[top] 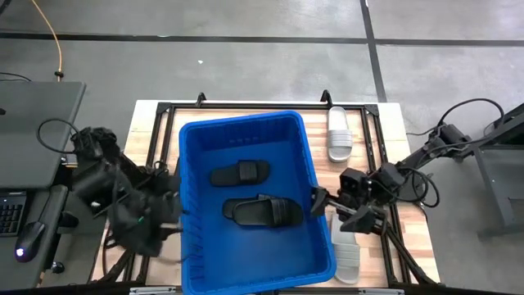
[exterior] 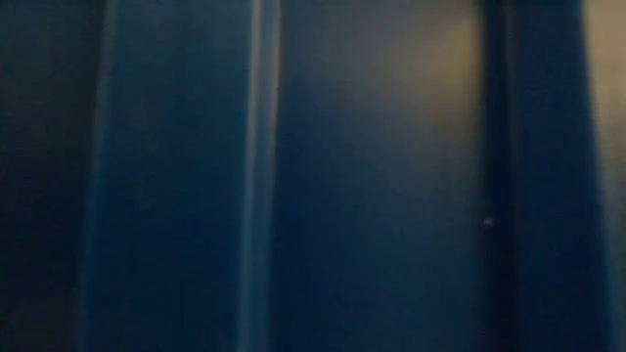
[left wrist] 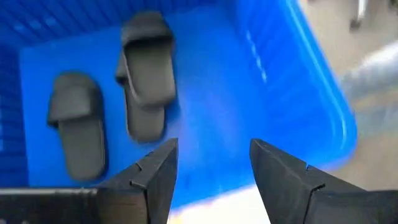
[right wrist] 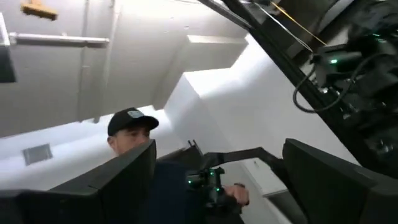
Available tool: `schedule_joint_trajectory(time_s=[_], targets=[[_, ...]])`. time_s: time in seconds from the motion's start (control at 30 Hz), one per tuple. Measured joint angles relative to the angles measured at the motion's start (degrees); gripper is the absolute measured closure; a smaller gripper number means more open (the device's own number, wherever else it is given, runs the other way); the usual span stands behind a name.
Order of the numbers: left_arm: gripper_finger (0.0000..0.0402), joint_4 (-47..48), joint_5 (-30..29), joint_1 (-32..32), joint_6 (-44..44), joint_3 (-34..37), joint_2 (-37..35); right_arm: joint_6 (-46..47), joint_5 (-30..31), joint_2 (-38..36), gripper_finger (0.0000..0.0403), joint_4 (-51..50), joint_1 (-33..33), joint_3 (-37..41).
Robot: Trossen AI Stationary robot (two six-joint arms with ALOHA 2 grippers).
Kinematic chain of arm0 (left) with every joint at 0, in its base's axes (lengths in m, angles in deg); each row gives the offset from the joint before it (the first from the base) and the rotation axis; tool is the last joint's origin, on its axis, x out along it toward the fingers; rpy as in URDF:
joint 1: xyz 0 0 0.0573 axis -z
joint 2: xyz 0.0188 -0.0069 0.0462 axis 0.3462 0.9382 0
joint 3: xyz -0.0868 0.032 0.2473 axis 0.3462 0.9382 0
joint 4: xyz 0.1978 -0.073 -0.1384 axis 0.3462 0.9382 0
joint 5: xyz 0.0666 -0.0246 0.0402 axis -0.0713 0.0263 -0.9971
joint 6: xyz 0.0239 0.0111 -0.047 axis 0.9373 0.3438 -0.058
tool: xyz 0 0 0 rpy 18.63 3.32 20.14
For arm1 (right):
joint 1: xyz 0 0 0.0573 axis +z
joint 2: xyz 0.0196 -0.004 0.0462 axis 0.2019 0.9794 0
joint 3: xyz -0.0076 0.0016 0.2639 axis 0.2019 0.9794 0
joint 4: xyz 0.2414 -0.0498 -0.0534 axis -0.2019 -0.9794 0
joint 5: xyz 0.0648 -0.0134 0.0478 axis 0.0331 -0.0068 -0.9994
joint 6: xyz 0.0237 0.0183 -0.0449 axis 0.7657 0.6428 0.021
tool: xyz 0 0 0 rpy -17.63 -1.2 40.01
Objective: Pick and place slides into bin
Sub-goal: Put the black slide in the bin
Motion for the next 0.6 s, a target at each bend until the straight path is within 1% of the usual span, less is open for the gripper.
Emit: schedule_joint_trajectory(time_s=[0.07,0.13,0.2,0.3,0.33,0.4,0.47,0.5,0.6], targets=[[0.0211,2.65,0.02,3.24,-1.96,0.0,0.34,1.56,1.4,0.05,0.0066,-2.53,0.07,-0.01],[0.0211,1.51,0.8,5.38,-2.65,1.59,0.37,2.51,1.9,0.17,0.0065,-4.74,0.02,-0.01],[0.0211,1.72,1.8,7.66,-3.91,4.17,0.39,2.35,1.82,0.14,0.0064,-4.51,0.01,0.01],[0.0211,2.07,3.59,9.63,-9.35,10.37,0.24,0.28,0.6,-0.08,0.0065,-4.93,-0.1,0.01],[0.0211,1.32,3.88,10.26,-12.59,12.56,0.39,-0.57,0.54,-0.21,0.0065,-5.5,-0.1,0.01],[0.0211,-0.05,6.61,11.31,-18.11,16.48,0.48,-0.47,0.54,-0.36,0.0066,-6.56,-0.12,0.01],[0.0211,-2.99,10.26,11.81,-19.53,19.85,0.54,0.81,0.69,-0.31,0.0065,-7.32,-0.12,0.01],[0.0211,-4.88,10.73,12.22,-19.94,21.0,0.84,1.15,1.05,-0.31,0.0064,-7.4,-0.15,0.01],[0.0211,-9.53,9.04,14.46,-21.07,22.45,0.88,2.08,2.84,-0.36,0.0064,-8.3,-0.13,0.01]])
